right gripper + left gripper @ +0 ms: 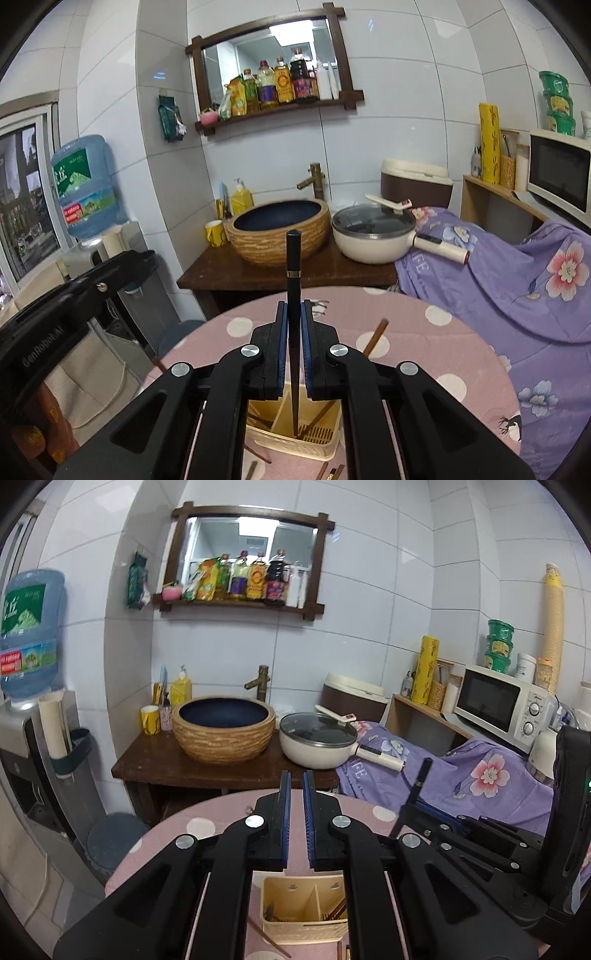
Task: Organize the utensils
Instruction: 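Withdraw both tools from the holder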
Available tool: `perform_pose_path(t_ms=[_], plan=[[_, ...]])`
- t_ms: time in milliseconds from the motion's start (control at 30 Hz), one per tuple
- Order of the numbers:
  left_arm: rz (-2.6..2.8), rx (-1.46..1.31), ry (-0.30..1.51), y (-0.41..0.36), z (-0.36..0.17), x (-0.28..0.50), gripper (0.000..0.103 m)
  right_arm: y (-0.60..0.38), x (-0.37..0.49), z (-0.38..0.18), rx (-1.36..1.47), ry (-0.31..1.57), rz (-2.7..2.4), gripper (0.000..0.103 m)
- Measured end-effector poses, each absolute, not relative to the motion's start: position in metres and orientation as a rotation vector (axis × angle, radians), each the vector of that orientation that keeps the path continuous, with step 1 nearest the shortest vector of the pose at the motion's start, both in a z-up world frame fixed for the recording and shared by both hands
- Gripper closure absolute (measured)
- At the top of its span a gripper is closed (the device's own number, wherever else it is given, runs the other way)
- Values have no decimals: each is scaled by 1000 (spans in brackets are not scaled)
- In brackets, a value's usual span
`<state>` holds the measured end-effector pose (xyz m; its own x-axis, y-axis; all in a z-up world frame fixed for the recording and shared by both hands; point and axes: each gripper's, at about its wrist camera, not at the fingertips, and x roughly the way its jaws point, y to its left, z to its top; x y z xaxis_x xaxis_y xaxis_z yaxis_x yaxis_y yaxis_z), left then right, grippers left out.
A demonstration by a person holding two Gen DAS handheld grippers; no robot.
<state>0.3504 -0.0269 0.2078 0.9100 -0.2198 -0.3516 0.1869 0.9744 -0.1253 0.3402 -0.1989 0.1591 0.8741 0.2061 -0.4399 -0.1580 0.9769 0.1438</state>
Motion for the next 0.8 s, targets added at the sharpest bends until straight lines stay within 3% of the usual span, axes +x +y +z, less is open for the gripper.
perform_pose_path(t_ms=[100,167,233,467,500,533,600,800], plan=[[-195,-122,440,-9,182,353,91,-193,348,136,77,517,192,96],[-176,-141,467,5,165,351,74,-189,352,122,64,548,183,96],[-138,-177,472,23,148,346,47,-186,354,110,58,574,183,96],[-19,-257,577,91,85,334,38,-180,355,87,52,602,181,95],[-1,-270,597,101,76,332,36,-179,353,87,48,600,181,85],[20,-280,620,111,66,330,35,-178,351,88,46,588,181,66],[72,-279,667,128,45,324,34,-179,344,90,40,538,171,46],[190,-303,834,157,-16,321,34,-176,325,96,-12,476,146,46]])
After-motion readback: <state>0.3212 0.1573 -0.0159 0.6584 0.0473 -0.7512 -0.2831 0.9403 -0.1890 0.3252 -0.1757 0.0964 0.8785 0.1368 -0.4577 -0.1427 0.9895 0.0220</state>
